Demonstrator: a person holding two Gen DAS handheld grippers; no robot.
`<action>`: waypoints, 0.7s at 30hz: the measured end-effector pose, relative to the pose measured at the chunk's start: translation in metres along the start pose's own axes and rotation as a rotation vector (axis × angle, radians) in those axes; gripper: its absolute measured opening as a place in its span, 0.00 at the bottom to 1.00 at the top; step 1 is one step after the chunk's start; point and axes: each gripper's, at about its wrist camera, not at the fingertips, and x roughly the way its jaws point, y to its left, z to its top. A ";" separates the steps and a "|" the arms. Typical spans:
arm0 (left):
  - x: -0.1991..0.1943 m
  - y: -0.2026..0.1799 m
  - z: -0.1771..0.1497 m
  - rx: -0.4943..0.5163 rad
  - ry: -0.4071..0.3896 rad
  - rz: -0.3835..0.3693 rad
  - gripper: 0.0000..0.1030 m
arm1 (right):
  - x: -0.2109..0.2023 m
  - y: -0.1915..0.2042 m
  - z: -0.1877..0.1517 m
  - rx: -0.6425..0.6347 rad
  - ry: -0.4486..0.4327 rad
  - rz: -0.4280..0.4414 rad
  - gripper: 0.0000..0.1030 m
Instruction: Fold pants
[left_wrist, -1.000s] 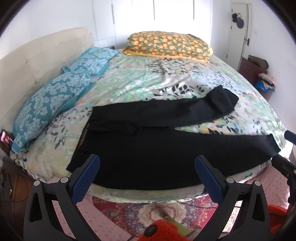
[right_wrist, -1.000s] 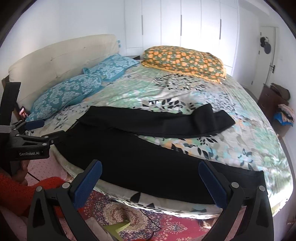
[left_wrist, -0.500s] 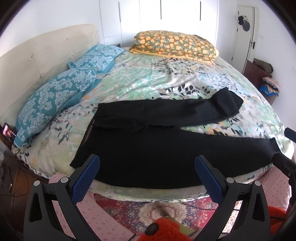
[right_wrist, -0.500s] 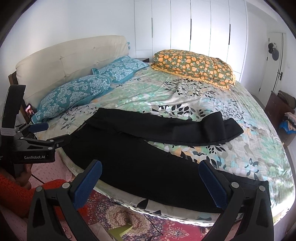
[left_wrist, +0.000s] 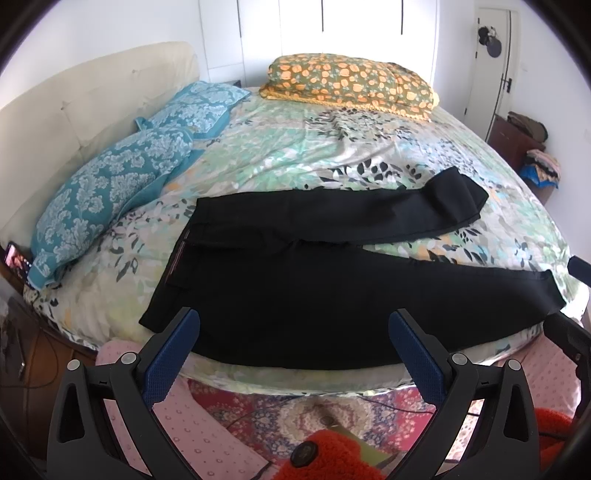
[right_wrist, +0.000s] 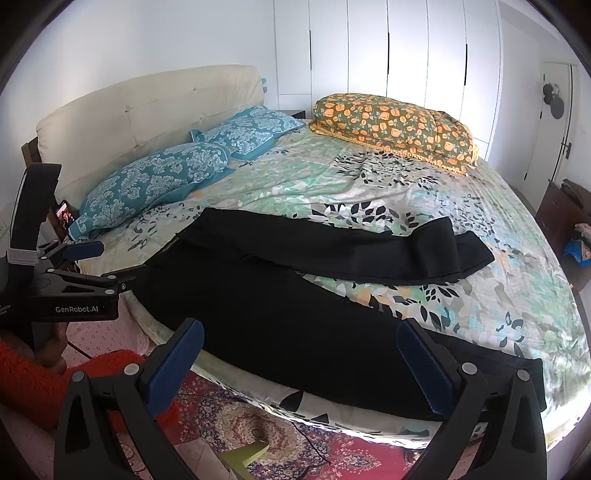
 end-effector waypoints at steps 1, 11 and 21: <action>0.000 0.000 0.000 0.000 0.001 -0.001 0.99 | 0.000 0.001 0.000 -0.002 0.002 0.002 1.00; -0.002 -0.005 -0.001 0.019 -0.002 -0.008 0.99 | 0.001 0.004 -0.005 -0.012 0.008 0.016 1.00; 0.006 -0.022 0.032 0.067 -0.061 -0.059 0.99 | 0.000 -0.043 0.012 0.058 -0.078 -0.022 1.00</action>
